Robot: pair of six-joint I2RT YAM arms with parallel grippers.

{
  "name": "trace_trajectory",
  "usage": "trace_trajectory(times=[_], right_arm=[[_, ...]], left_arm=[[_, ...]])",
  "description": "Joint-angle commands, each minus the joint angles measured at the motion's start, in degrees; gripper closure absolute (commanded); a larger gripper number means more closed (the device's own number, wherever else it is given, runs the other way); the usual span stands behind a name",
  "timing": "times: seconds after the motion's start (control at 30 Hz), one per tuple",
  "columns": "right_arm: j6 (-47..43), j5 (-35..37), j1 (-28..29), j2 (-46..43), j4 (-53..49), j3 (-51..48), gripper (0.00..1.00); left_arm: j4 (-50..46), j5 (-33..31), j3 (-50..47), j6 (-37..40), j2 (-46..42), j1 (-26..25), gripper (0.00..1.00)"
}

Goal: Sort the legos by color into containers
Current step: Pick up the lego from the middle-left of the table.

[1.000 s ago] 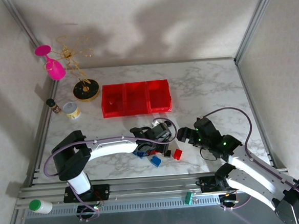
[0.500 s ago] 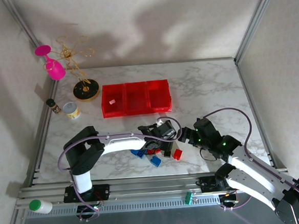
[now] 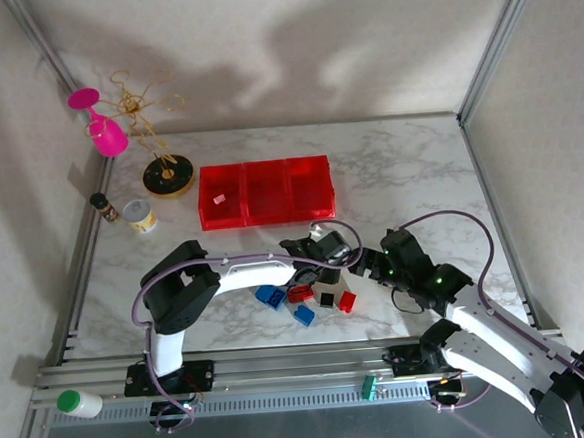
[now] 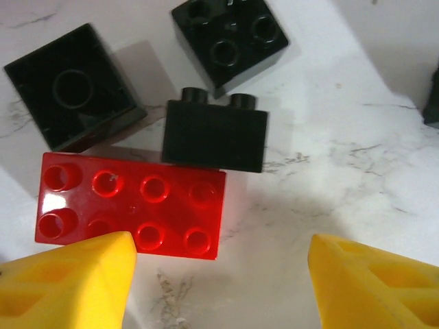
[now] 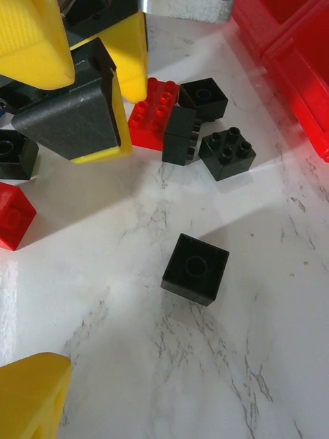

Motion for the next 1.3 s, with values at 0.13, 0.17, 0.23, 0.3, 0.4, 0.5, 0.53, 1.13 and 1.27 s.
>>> trace_trajectory(times=[0.13, 0.17, 0.23, 0.3, 0.4, 0.5, 0.53, 1.13, 1.27], right_arm=[[-1.2, -2.1, -2.8, -0.2, 1.5, 0.4, 0.01], [-1.3, -2.2, -2.9, -0.1, 1.5, 0.6, 0.01], [-1.5, -2.1, -3.1, 0.0, 1.2, 0.8, 0.01], [-1.7, -2.1, -3.4, -0.1, 1.0, 1.0, 0.01], [-1.7, -2.5, -3.8, -0.1, 1.1, 0.8, 0.01], [-1.7, -2.8, -4.1, -0.1, 1.3, 0.7, 0.01], [-1.8, -2.8, -4.2, 0.0, 1.3, 0.7, 0.01], [-2.0, -2.4, -4.6, -0.7, 0.4, 0.5, 0.01], [-2.0, -2.3, -4.6, -0.9, 0.5, 0.3, 0.01]], left_arm=[[-2.6, -3.9, -2.4, 0.1, -4.1, 1.3, 0.27], [-2.9, -4.1, -2.1, 0.9, -4.1, 1.5, 0.26], [-3.3, -4.5, -1.7, 2.0, -4.6, 1.9, 0.24], [-3.7, -4.6, -1.3, 3.3, -5.0, 2.3, 0.22], [-4.7, -5.2, -0.8, 6.1, -5.0, 3.7, 0.17], [-4.6, -3.7, -1.1, 9.1, -4.9, 5.1, 0.13], [-4.3, -2.5, -0.9, 10.1, -4.8, 5.4, 0.12], [-5.4, 3.4, 2.8, 14.7, 3.0, 5.8, 0.14], [-4.6, 4.3, 2.2, 14.7, 3.0, 5.8, 0.22]])
